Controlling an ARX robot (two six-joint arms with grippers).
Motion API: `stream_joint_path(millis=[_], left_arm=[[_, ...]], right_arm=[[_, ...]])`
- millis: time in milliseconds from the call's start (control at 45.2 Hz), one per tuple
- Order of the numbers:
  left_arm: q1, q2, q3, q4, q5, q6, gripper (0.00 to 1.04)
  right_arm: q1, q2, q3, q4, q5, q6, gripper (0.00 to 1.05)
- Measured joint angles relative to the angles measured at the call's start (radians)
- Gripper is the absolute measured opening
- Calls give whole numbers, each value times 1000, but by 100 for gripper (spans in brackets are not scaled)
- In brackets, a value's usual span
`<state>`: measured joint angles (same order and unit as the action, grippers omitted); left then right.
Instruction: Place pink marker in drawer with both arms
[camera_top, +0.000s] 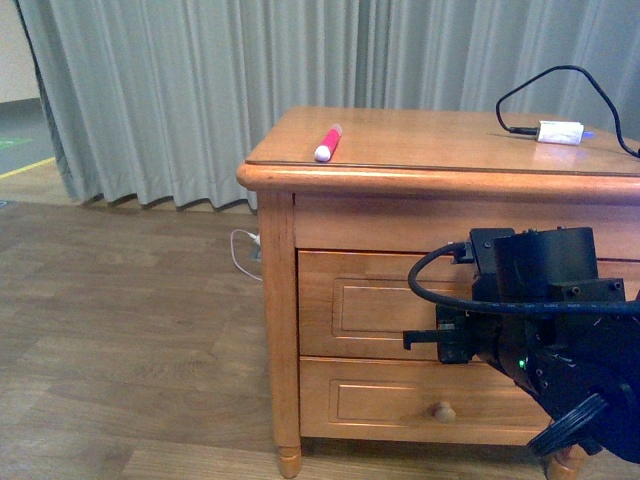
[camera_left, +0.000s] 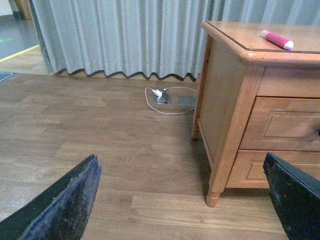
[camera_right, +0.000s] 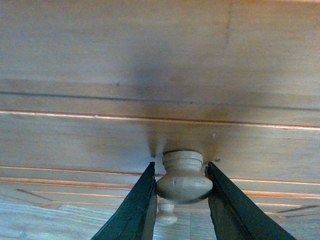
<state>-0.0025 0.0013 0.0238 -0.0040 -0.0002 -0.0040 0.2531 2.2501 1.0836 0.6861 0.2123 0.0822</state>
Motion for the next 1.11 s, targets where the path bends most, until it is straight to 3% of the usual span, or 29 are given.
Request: stream_joint_path(millis=[354, 775, 974, 1107], left_arm=[[0, 0, 0, 0, 0, 0, 99], [0, 0, 0, 0, 0, 0, 99], [0, 0, 0, 0, 0, 0, 99], [0, 0, 0, 0, 0, 0, 99]], right_arm=[[-3, -58, -58, -43, -24, 21, 23], [50, -441, -499, -195, -46, 11, 23], [69, -587, -640, -197, -31, 33, 55], [54, -747, -691, -285, -47, 55, 76]])
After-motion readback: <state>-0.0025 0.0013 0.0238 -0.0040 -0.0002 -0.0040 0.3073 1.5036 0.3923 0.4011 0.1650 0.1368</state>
